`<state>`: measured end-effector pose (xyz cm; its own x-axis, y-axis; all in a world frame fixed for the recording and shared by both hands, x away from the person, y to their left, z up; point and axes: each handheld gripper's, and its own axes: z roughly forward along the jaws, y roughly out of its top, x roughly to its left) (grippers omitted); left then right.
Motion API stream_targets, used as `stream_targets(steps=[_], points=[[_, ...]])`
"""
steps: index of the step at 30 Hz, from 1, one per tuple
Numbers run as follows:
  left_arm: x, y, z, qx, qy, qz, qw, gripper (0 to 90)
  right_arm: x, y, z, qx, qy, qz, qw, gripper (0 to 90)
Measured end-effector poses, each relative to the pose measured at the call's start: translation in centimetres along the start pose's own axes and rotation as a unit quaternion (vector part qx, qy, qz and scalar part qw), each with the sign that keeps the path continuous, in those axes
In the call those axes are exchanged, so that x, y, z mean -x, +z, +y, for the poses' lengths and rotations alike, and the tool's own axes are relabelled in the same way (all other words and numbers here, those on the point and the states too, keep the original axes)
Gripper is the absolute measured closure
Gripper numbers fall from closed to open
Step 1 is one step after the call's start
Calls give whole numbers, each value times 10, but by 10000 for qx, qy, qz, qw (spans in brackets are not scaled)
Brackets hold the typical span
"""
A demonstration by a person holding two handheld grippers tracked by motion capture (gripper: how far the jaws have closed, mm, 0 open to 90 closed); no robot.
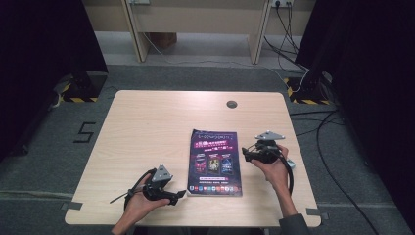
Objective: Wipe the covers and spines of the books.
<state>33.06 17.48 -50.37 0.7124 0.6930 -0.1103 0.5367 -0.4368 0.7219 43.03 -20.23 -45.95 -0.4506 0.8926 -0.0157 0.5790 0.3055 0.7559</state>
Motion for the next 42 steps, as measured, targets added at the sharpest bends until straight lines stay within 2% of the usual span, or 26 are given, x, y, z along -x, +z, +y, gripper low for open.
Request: stream_targets(steps=[5,8,11,15,18,21,32,42], points=[[-7,-3,-4,-79,2,129,9999,212,18,-10,-3,38,173,-157,9997,268],[-13,-8,-7,-72,-11,194,9998,212,27,-13,-6,-2,177,-260,9995,276],[-19,-14,-11,-50,-45,306,9995,212,34,-14,-9,-62,223,-305,9993,289],[-24,-18,-17,-58,-72,334,9994,210,40,-15,-11,-143,277,-387,9988,311],[-26,-20,-20,-118,-25,445,9989,210,45,-17,-13,-147,293,-426,9986,321],[-27,-22,-20,-77,1,531,9986,210,50,-19,-15,-162,369,-465,9981,334],[-29,-20,-21,-180,-23,576,9982,209,68,-22,-25,-251,428,-539,9973,379],[-28,-19,-20,-157,-50,549,9984,209,77,-10,-37,-568,405,-604,9957,398]])
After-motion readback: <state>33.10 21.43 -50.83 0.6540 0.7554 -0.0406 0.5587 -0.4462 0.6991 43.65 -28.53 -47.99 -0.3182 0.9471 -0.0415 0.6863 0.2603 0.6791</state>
